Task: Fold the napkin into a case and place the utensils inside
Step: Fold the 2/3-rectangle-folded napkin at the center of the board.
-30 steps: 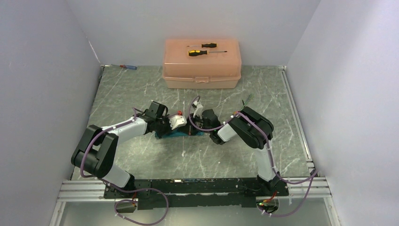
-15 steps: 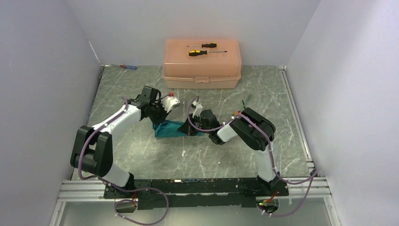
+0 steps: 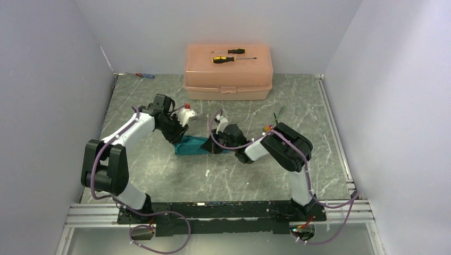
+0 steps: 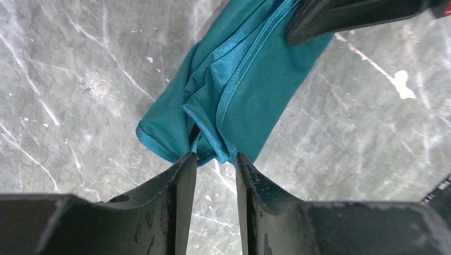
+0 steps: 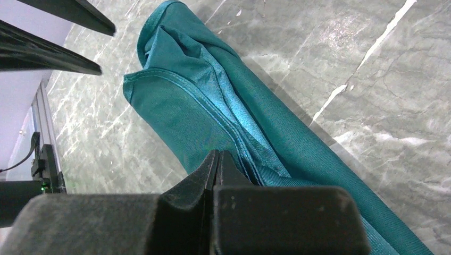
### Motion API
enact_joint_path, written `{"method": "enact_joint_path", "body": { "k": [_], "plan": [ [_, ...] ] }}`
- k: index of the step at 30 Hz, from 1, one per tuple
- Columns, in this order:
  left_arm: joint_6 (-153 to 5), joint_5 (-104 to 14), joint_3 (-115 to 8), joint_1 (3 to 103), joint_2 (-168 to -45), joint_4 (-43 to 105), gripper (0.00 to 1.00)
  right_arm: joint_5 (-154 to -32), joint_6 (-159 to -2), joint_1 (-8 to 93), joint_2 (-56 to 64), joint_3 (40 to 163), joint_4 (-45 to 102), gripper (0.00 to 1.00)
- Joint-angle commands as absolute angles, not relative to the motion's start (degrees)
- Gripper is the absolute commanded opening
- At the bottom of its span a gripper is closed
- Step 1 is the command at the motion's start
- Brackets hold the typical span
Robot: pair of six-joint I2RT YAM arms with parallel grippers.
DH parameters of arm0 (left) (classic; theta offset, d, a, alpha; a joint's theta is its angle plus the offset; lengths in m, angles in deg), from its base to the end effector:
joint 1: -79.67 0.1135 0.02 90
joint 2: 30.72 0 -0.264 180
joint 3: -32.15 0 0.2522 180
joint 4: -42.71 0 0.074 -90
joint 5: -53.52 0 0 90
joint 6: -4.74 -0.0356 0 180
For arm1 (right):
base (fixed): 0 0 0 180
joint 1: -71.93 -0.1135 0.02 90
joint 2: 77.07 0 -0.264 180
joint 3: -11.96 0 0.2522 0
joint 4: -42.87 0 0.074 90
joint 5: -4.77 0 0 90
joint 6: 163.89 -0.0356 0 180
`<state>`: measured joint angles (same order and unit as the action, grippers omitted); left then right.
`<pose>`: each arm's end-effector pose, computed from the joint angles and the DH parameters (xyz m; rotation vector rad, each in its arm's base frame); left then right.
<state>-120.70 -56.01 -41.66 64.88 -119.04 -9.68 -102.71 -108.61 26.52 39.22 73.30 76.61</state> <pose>0.2857 -0.0877 0.2153 1.2160 2.3732 -0.3536 0.2608 0.2798 0.1047 -0.4189 2.0861 1.1814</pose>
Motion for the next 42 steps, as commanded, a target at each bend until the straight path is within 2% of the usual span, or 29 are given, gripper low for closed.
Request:
{"method": "enact_joint_path", "body": {
  "k": [1,12,21,26,27,30,35,42],
  "plan": [
    [-125.1,-67.6,-47.4,67.0,-121.0,-21.2,0.37,-100.8,-106.3,26.4,38.1,75.1,74.4,0.0],
    [-124.2,-65.7,-43.9,67.0,-123.6,-17.5,0.37,-100.5,-106.4,26.5,37.0,74.5,74.6,0.0],
    [-123.5,-59.3,-43.0,66.3,-125.0,-12.2,0.22,-101.1,-106.3,26.7,36.3,74.6,75.0,0.0],
    [-123.1,-58.2,-42.9,65.8,-125.4,-11.1,0.07,-101.6,-106.0,26.7,35.5,74.7,75.2,0.0],
    [-123.1,-58.2,-42.8,65.8,-125.4,-11.0,0.03,-101.6,-105.9,26.7,35.2,74.7,75.3,0.01],
    [-122.7,-58.1,-43.4,65.8,-125.2,-10.9,0.03,-102.7,-105.6,26.7,34.6,74.7,76.1,0.08],
    [-120.6,-58.7,-45.1,65.8,-125.2,-10.7,0.03,-107.1,-104.4,26.9,34.8,77.1,77.4,0.31],
    [-119.8,-58.2,-46.6,65.8,-125.5,-9.6,0.03,-116.4,-102.7,27.0,37.0,80.2,82.0,0.52]
  ]
}}
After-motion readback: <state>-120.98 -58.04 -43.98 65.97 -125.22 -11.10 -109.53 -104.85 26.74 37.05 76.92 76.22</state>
